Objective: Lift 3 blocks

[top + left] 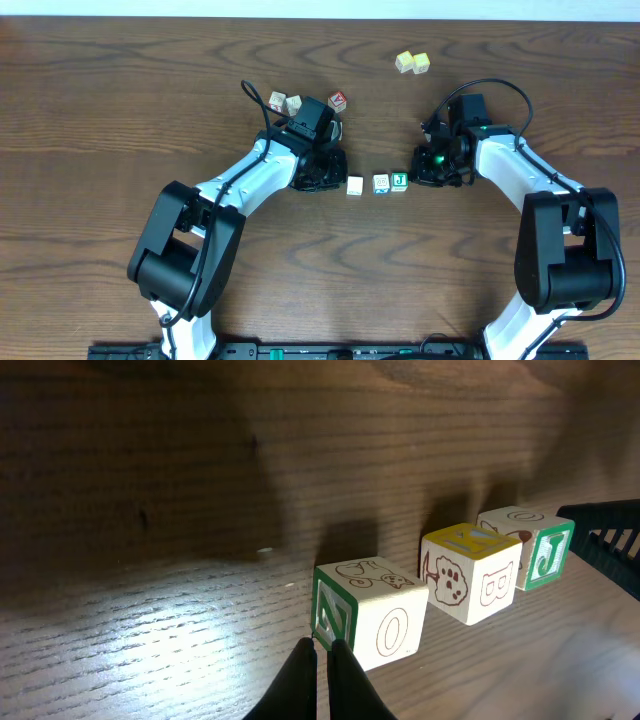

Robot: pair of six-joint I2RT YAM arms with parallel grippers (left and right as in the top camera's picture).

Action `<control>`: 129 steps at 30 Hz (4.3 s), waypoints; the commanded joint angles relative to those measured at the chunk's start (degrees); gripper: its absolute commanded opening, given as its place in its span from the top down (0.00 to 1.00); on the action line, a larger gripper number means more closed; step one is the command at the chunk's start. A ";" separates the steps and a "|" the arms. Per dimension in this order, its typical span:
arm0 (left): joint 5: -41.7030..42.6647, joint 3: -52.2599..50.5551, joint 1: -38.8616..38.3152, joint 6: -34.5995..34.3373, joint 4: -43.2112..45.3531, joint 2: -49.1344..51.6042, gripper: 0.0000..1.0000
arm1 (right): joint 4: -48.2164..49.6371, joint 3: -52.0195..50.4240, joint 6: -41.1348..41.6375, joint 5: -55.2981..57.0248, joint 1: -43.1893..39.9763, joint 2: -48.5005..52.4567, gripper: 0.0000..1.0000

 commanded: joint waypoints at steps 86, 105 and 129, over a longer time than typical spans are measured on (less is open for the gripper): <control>-2.58 -1.53 -2.91 -12.76 7.96 3.43 0.93 | -1.49 0.02 1.29 -0.50 2.45 -0.20 0.99; -2.60 -1.36 -2.71 -11.78 -6.14 -0.59 0.93 | -2.32 0.00 1.25 -0.46 2.45 -0.20 0.99; -4.79 -1.40 -7.32 -15.32 3.34 -0.09 0.93 | -2.56 0.00 1.25 -0.48 2.45 -0.20 0.99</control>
